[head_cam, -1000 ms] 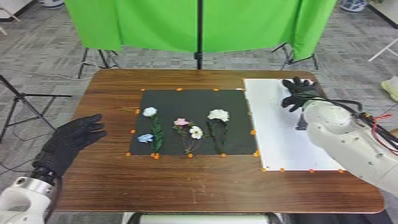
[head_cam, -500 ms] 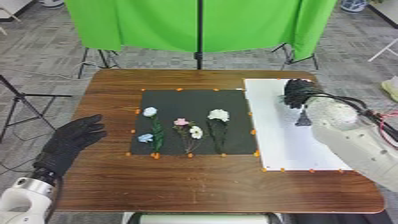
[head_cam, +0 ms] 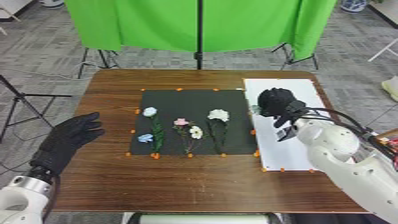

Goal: Arrange flowers

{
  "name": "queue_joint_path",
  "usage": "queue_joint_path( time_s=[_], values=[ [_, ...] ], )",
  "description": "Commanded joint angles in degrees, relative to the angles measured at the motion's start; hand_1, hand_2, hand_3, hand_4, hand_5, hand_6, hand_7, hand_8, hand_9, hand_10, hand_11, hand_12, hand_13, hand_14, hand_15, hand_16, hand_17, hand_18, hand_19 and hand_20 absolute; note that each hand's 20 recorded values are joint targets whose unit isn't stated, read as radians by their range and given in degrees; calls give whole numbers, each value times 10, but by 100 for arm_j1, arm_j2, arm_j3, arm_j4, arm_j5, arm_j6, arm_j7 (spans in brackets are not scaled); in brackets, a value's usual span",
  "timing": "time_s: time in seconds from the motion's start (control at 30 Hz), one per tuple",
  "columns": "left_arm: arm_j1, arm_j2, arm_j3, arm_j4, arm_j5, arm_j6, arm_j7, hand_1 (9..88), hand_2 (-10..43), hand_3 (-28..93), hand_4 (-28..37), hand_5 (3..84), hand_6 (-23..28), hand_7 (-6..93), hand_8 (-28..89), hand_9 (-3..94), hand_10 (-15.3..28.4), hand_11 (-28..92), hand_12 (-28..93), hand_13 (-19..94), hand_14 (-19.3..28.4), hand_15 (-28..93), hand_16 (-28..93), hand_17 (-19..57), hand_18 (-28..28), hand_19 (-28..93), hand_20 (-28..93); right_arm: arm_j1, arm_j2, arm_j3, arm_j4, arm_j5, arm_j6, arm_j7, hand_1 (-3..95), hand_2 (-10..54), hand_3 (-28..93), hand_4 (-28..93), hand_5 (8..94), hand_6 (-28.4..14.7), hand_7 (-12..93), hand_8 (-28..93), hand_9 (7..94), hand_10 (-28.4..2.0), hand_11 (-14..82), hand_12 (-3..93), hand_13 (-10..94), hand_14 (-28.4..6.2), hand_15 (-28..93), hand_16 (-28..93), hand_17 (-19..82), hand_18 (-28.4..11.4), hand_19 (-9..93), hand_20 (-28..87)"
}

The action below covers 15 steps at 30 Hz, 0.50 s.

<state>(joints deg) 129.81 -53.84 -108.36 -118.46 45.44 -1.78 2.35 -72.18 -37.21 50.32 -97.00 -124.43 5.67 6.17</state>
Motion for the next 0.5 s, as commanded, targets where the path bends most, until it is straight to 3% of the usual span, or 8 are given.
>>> queue_joint_path(
  time_s=[0.03, 0.2, 0.4, 0.5],
  values=[
    [-135, 34, 77, 77, 28, -49, -107, 278, 63, 729, -281, 399, 62, 240, -120, 363, 153, 299, 144, 279, 176, 488, -66, -81, 240, 595, -26, -219, -135, -299, -182, -432, -24, -206, 515, -95, 845, -283, 736, 20, 457, -144, 885, -39, 166, 425, 838, 24, 454, 360, 356, -154, 783, 393],
    [-222, 57, 111, 100, 22, -42, -186, 278, 63, 729, -281, 399, 62, 240, -120, 362, 152, 299, 144, 279, 176, 487, -66, -81, 240, 595, -26, -200, -117, -489, -112, -483, 162, -30, 510, -95, 844, -283, 725, 21, 474, -143, 879, -37, 170, 427, 831, 24, 462, 356, 351, -154, 781, 396],
    [-157, 53, 54, 73, 27, -44, -164, 277, 63, 730, -280, 398, 61, 241, -119, 362, 151, 299, 144, 279, 176, 487, -66, -81, 240, 594, -26, -378, -37, -339, -210, -458, 189, -75, 441, -95, 820, -283, 591, 5, 549, -155, 770, -43, 224, 418, 763, 20, 496, 335, 316, -151, 763, 406],
    [-100, 45, 25, 53, 30, -46, -118, 278, 63, 729, -281, 398, 61, 242, -120, 362, 152, 299, 143, 279, 177, 487, -66, -81, 240, 595, -26, -464, -14, -228, -287, -422, 42, -133, 392, -95, 824, -283, 574, 6, 475, -156, 712, -53, 300, 359, 736, 5, 527, 293, 304, -153, 758, 412]
  ],
)
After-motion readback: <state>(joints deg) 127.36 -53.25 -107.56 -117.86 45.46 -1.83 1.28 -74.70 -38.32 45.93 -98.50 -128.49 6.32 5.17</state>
